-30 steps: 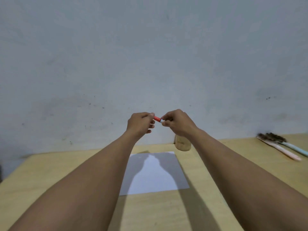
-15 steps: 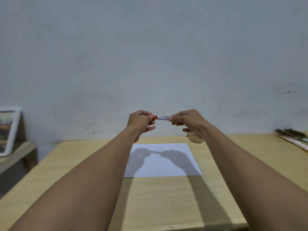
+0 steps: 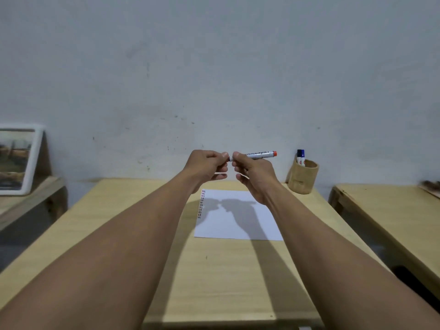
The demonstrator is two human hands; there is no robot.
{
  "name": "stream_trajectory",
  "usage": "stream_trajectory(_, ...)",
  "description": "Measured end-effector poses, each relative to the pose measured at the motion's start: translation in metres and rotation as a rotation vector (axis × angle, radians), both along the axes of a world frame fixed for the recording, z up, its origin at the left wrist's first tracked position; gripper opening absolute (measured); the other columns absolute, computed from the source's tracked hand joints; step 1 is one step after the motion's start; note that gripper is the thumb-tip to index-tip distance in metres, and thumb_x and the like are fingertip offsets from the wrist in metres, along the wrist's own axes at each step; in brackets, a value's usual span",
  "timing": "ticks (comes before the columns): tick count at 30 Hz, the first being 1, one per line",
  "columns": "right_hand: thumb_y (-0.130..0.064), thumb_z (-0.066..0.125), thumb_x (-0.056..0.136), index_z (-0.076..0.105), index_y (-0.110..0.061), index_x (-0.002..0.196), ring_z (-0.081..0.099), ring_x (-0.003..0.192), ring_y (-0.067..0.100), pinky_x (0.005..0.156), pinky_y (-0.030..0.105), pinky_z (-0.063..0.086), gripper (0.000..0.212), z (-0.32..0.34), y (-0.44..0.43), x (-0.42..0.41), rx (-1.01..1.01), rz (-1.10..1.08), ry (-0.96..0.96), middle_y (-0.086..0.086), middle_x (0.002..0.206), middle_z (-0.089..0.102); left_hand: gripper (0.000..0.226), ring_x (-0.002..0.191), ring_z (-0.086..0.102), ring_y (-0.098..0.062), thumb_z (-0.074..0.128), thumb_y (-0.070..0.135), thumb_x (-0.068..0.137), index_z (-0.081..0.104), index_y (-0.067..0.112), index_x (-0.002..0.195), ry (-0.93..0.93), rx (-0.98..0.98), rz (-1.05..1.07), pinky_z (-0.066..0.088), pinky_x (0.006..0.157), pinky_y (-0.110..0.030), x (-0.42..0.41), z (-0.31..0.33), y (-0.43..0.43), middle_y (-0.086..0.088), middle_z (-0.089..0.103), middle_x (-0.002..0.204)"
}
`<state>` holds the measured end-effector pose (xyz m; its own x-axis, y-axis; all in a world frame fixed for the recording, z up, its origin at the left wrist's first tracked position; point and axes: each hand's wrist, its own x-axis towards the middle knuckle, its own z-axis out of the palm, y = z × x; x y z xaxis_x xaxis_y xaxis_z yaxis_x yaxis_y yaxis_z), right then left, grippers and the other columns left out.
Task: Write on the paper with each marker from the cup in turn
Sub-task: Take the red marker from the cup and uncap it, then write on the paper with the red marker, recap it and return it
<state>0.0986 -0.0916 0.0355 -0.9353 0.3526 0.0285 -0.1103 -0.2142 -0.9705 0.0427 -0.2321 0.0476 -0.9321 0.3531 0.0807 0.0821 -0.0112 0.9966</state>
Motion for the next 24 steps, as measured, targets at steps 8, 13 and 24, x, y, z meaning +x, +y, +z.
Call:
stream_trajectory(8,-0.019,0.072,0.089,0.074,-0.012,0.091,0.059,0.073,0.012,0.065,0.026,0.050,0.007,-0.029,-0.004,-0.008,0.122,-0.003,-0.033,-0.001,0.078,0.067,0.020,0.068,0.070,-0.018,0.079,0.020,0.082,0.070,0.004,0.089,0.116,-0.292,0.195,0.062,0.069,-0.034,-0.028,-0.039,-0.037,-0.009,0.073,0.079)
stream_trajectory(13,-0.020,0.072,0.088,0.073,-0.015,0.091,0.059,0.074,0.013,0.064,0.027,0.051,0.006,-0.050,-0.016,-0.015,0.173,-0.004,-0.074,-0.001,0.080,0.069,0.012,0.069,0.065,-0.016,0.071,0.002,0.084,0.078,0.003,0.093,0.325,-0.674,0.241,0.045,0.053,-0.020,-0.036,-0.071,-0.056,-0.002,0.069,0.072)
stream_trajectory(24,-0.021,0.070,0.089,0.073,-0.012,0.089,0.059,0.070,0.012,0.063,0.029,0.048,0.009,-0.082,-0.027,-0.027,0.213,-0.058,-0.118,-0.001,0.078,0.067,0.027,0.084,0.075,-0.022,0.054,-0.002,0.087,0.075,0.008,0.101,0.366,-0.826,0.218,0.056,0.089,-0.038,-0.040,-0.114,-0.056,-0.007,0.077,0.092)
